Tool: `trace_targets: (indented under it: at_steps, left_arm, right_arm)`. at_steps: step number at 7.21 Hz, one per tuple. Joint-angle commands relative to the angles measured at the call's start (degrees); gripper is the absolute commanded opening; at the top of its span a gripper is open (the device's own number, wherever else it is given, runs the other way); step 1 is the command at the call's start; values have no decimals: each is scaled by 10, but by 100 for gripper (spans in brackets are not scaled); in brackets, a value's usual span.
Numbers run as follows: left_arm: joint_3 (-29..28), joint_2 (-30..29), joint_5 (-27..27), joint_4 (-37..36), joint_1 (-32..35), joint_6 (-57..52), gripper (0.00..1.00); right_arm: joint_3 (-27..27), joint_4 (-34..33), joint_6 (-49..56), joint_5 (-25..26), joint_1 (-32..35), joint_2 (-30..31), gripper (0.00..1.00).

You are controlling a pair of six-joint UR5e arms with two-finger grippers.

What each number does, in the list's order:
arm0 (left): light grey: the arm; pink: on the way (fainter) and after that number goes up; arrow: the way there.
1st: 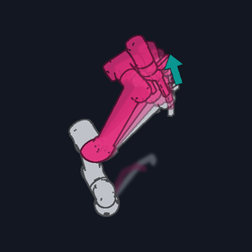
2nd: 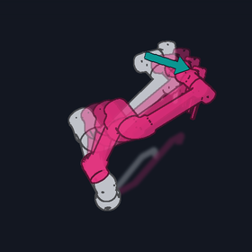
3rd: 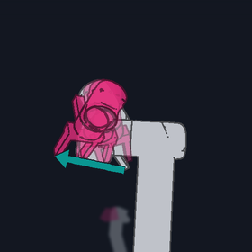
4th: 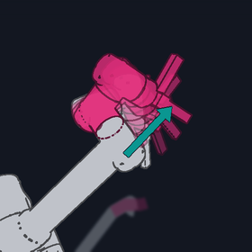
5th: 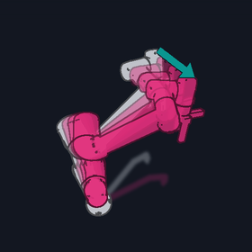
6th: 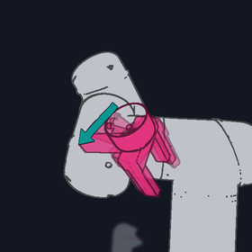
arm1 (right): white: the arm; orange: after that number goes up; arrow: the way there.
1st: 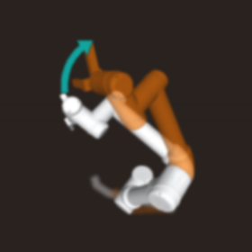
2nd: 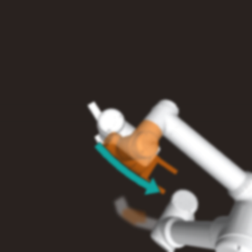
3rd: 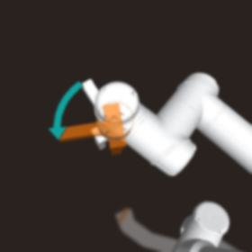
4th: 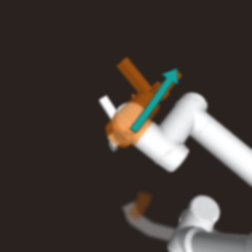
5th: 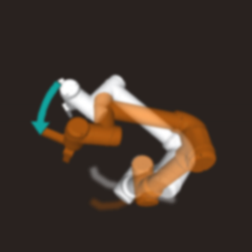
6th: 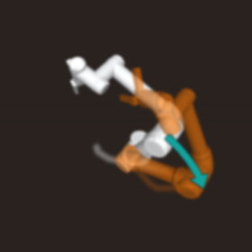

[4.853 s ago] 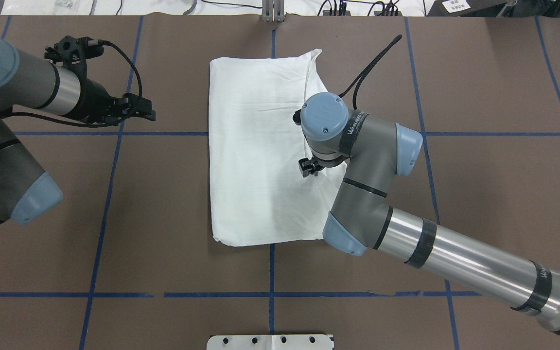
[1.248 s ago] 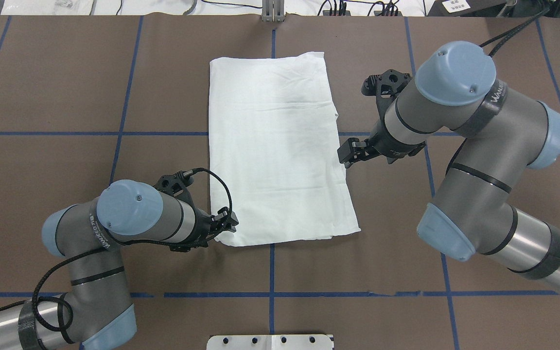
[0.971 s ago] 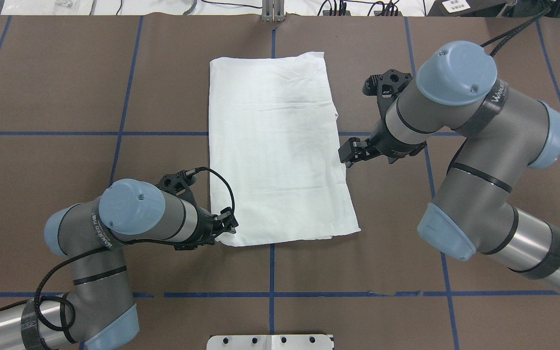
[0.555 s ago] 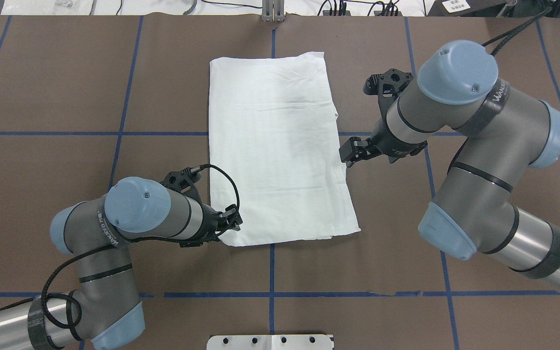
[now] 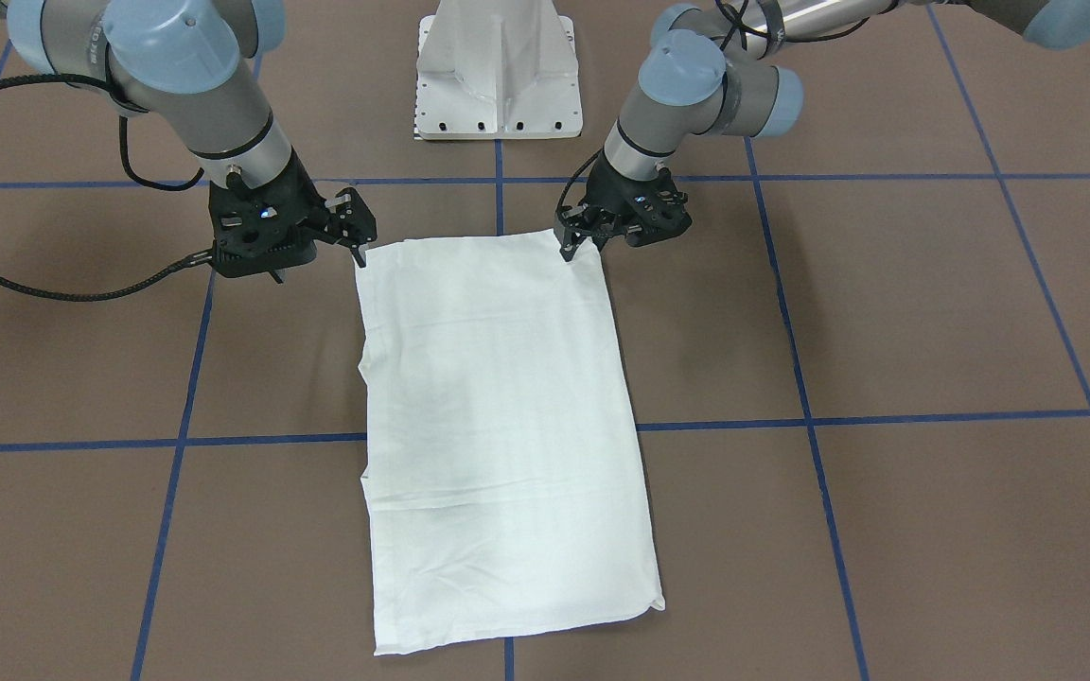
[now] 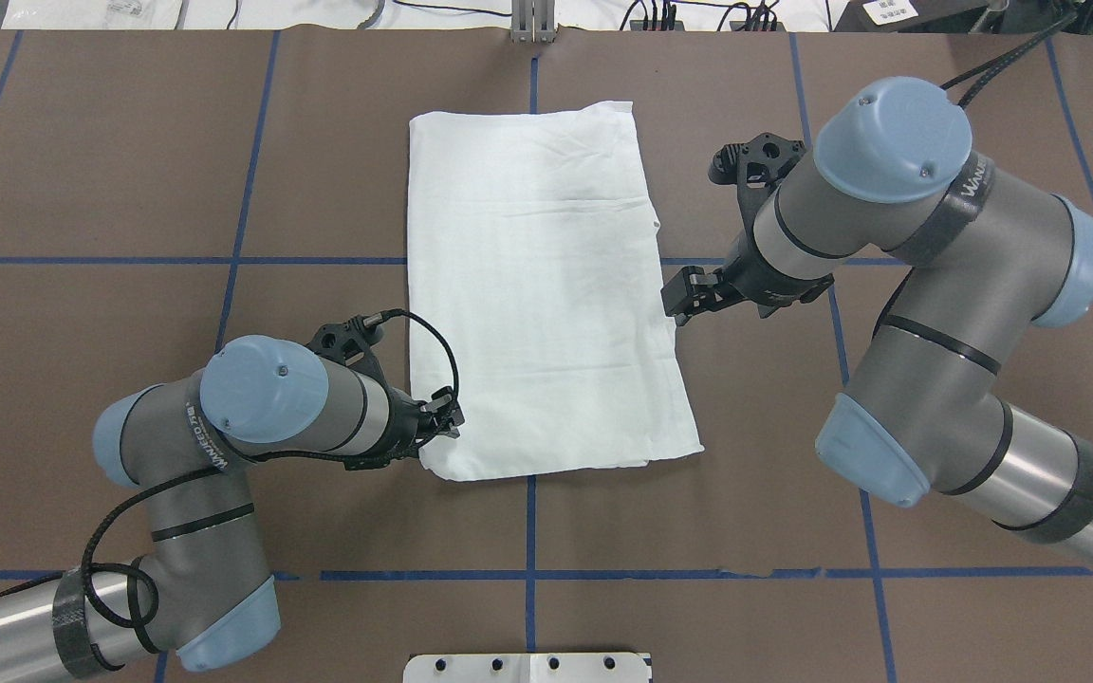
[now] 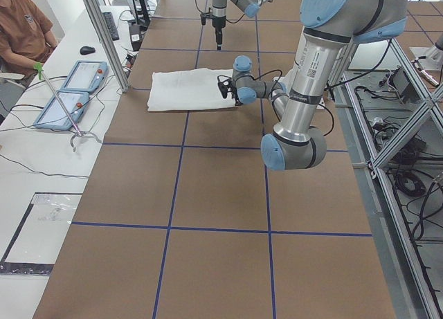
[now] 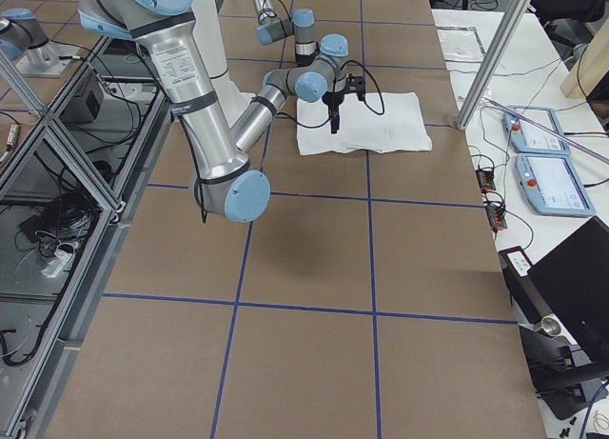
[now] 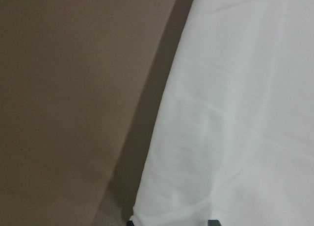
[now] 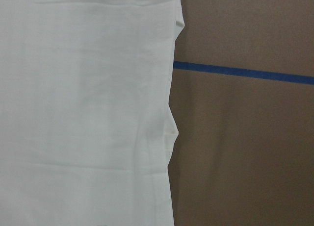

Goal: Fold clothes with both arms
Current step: 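Move the right gripper down to the bundle's corner nearest the robot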

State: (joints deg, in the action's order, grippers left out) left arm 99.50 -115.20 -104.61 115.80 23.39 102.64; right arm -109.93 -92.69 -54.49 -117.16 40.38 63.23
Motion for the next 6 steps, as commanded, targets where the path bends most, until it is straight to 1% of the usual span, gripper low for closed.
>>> trace_targets:
  at_steps: [1,4,5,6]
  left_arm:
    - [-1,1,-1,0,0,-1,55]
    - [0,2,-2,-1,-1,0,55]
    - [0,2,-2,-1,-1,1,47]
    - [2,2,-2,-1,-2,1,47]
  right_arm:
    - [0,0,0,0,0,0,100]
    - [1,0,0,0,0,0,100]
    - [1,0,0,0,0,0,100]
    - [1,0,0,0,0,0,100]
